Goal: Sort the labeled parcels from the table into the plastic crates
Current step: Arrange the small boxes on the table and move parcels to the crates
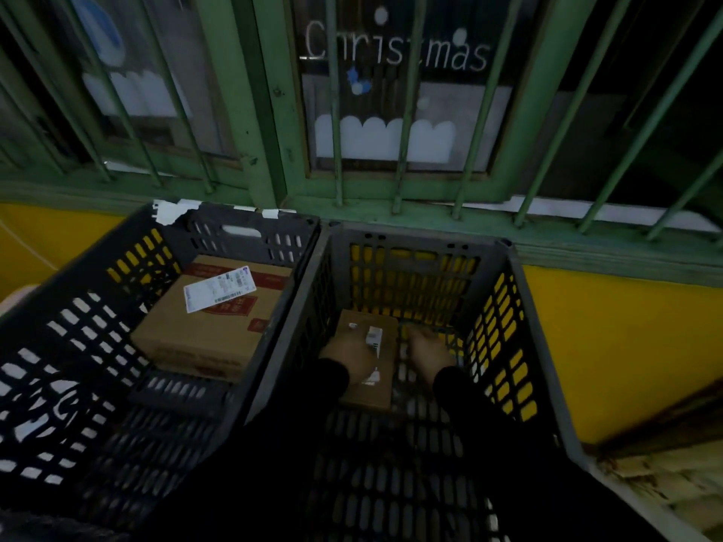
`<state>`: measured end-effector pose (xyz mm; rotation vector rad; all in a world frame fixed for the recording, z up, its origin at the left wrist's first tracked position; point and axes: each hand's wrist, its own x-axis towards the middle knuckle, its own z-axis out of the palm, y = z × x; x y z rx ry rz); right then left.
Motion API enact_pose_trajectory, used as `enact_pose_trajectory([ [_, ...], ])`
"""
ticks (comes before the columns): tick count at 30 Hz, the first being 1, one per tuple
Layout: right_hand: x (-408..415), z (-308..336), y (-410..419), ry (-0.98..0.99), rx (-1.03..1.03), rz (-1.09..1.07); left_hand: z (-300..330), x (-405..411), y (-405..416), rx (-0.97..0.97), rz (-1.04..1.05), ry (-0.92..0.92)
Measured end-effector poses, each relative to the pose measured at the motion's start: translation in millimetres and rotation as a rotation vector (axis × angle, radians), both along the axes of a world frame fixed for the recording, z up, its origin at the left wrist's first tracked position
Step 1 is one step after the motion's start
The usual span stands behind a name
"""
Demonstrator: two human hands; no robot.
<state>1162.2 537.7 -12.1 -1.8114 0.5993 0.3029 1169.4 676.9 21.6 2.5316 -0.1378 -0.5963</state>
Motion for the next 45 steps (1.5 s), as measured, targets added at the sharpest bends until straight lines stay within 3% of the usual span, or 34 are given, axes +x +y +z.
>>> enact_pose_trajectory([
  [3, -15.3, 40.6, -6.2, -0.138, 0.092, -0.115, 45.4, -8.6, 0.9, -0.178, 0.002, -0.148],
  [10, -99.3, 137.9, -24.6, -0.458, 0.29, -0.359, 145.7, -58.1, -13.7, -0.729, 0.058, -0.277],
  [16, -197.0, 188.4, -53.8, -0.668, 0.299, -0.491, 195.5, -129.3, -54.6, -0.962, -0.073, -0.308],
  [23, -359.1, 215.8, -132.5, -0.824, 0.257, -0.655, 221.8, -254.5, -148.5, -1.127, -0.344, -0.206],
  [36, -804.2, 200.4, -270.5, -0.91, 0.064, -1.223, 204.6, -626.7, -371.4, -1.258, -0.766, 0.192],
  [45, -967.7, 181.6, -342.9, -0.865, -0.041, -1.474, 195.8, -775.0, -500.5, -1.273, -0.946, 0.35],
])
